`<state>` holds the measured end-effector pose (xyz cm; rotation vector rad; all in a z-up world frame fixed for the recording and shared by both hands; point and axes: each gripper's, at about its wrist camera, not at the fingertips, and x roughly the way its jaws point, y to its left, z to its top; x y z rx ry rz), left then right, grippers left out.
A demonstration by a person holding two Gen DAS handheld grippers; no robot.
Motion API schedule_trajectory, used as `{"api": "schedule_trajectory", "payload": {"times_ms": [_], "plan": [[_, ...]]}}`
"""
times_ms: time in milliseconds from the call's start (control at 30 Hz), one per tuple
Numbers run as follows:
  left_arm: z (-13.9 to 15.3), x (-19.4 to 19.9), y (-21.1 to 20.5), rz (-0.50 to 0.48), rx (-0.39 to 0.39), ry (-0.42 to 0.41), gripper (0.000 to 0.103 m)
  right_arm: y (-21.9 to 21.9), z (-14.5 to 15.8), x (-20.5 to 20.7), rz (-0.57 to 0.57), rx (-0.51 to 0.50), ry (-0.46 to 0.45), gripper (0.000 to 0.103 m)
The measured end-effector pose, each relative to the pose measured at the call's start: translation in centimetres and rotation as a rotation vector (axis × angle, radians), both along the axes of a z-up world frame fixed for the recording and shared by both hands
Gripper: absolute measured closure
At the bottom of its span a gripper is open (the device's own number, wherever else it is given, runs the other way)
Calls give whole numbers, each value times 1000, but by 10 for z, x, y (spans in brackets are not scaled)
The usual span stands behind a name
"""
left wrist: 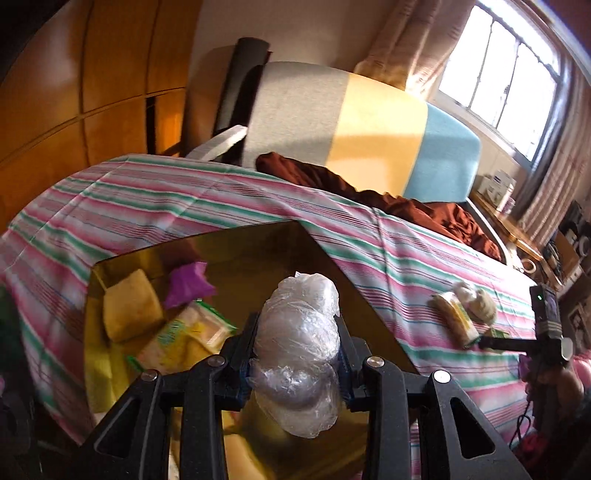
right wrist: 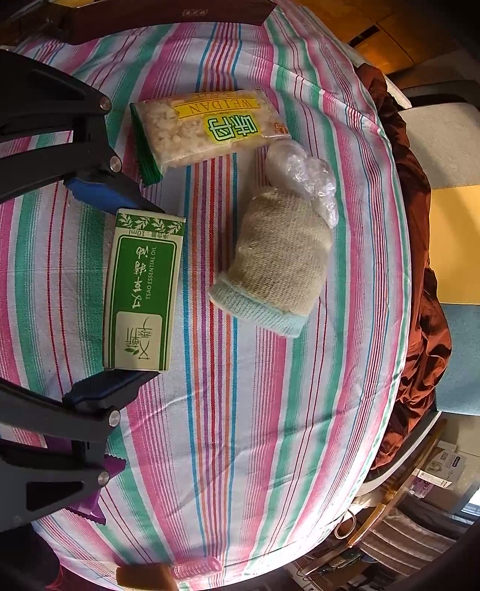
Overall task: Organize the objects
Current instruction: 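Carry the clear plastic bag into the gold tray and open the left tool, then carry the green box into the gold tray and release it with the right tool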
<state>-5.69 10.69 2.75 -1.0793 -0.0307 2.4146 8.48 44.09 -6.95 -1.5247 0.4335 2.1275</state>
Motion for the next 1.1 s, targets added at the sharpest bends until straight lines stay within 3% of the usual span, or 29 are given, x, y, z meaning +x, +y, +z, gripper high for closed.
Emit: {"api": "schedule_trajectory", "payload": {"times_ms": [133, 300, 433, 467, 700, 933, 1100], "plan": [[-7, -35, -33, 119, -30, -45, 66, -3, -2, -1, 3, 4, -2, 29], [-28, -67, -59, 191, -71, -138, 66, -6, -1, -3, 5, 8, -2, 29], [-39, -72, -74, 240, -49, -179, 48, -4, -2, -3, 4, 6, -2, 29], [-39, -70, -77, 239, -48, -176, 42, -4, -2, -3, 5, 6, -2, 29], [-23, -40, -84, 235, -49, -73, 41, -9, 8, 1, 5, 23, 37, 30], [-5, -1, -94, 209, -39, 51, 40, -34, 51, 15, 50, 5, 214, 30], [-2, 11, -96, 166, -64, 86, 40, -90, 87, -5, 174, -50, 323, 30]]}}
